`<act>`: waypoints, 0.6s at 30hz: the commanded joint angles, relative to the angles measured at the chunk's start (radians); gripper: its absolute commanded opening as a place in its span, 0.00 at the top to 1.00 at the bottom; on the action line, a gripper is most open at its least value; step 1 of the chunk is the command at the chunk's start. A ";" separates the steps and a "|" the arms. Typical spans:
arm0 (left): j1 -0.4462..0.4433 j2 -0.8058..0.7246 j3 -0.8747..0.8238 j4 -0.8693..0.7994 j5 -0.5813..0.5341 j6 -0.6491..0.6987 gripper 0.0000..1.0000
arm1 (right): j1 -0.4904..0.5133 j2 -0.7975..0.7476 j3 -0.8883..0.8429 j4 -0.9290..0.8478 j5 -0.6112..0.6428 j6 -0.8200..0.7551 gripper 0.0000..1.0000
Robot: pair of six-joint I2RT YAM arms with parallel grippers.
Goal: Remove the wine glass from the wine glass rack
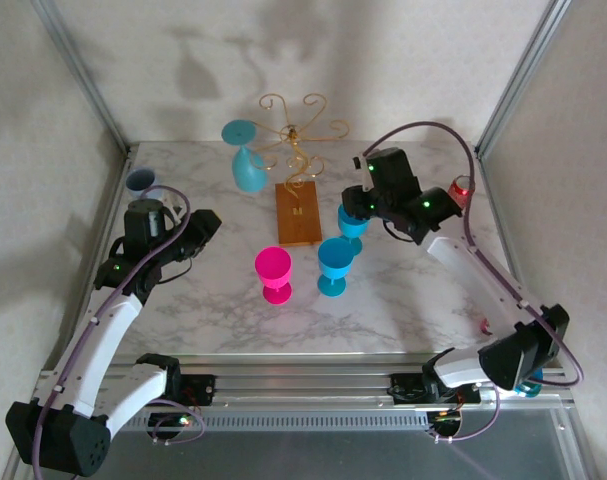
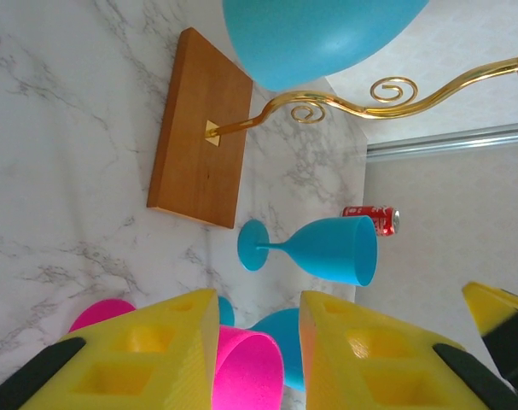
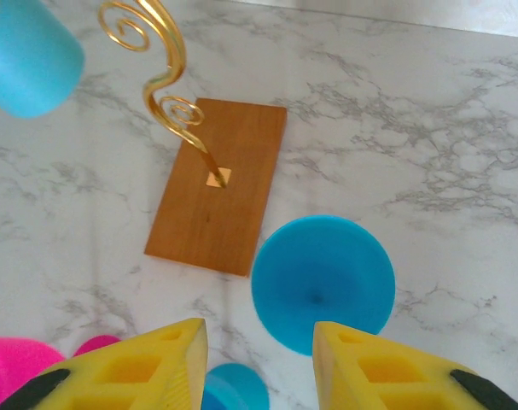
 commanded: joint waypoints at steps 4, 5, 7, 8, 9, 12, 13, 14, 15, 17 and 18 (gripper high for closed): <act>-0.004 0.021 0.019 0.042 0.000 -0.004 0.70 | 0.010 -0.109 0.087 -0.132 -0.099 0.042 0.63; -0.004 0.027 0.026 0.043 0.000 -0.004 0.70 | 0.014 -0.114 0.112 -0.152 -0.109 0.041 0.64; -0.004 0.038 0.040 0.045 0.001 -0.004 0.70 | 0.017 -0.117 0.163 -0.178 -0.134 0.038 0.64; -0.004 0.042 0.049 0.049 0.003 -0.004 0.70 | 0.019 -0.110 0.197 -0.186 -0.154 0.038 0.64; -0.005 0.048 0.055 0.050 0.000 -0.003 0.70 | 0.023 -0.097 0.235 -0.197 -0.170 0.034 0.64; -0.005 0.062 0.074 0.063 0.002 -0.008 0.70 | 0.037 -0.010 0.375 -0.247 -0.212 -0.006 0.64; -0.005 0.067 0.079 0.067 0.004 -0.011 0.71 | 0.045 0.027 0.423 -0.265 -0.220 -0.013 0.64; -0.004 0.075 0.087 0.070 0.004 -0.012 0.71 | 0.050 0.068 0.474 -0.273 -0.252 -0.024 0.64; -0.005 0.080 0.096 0.070 0.002 -0.012 0.70 | 0.055 0.109 0.522 -0.275 -0.277 -0.028 0.63; -0.004 0.093 0.119 0.065 -0.003 -0.002 0.70 | 0.058 0.180 0.603 -0.263 -0.326 -0.027 0.60; -0.004 0.100 0.132 0.059 -0.009 0.005 0.70 | 0.058 0.216 0.647 -0.251 -0.349 -0.023 0.59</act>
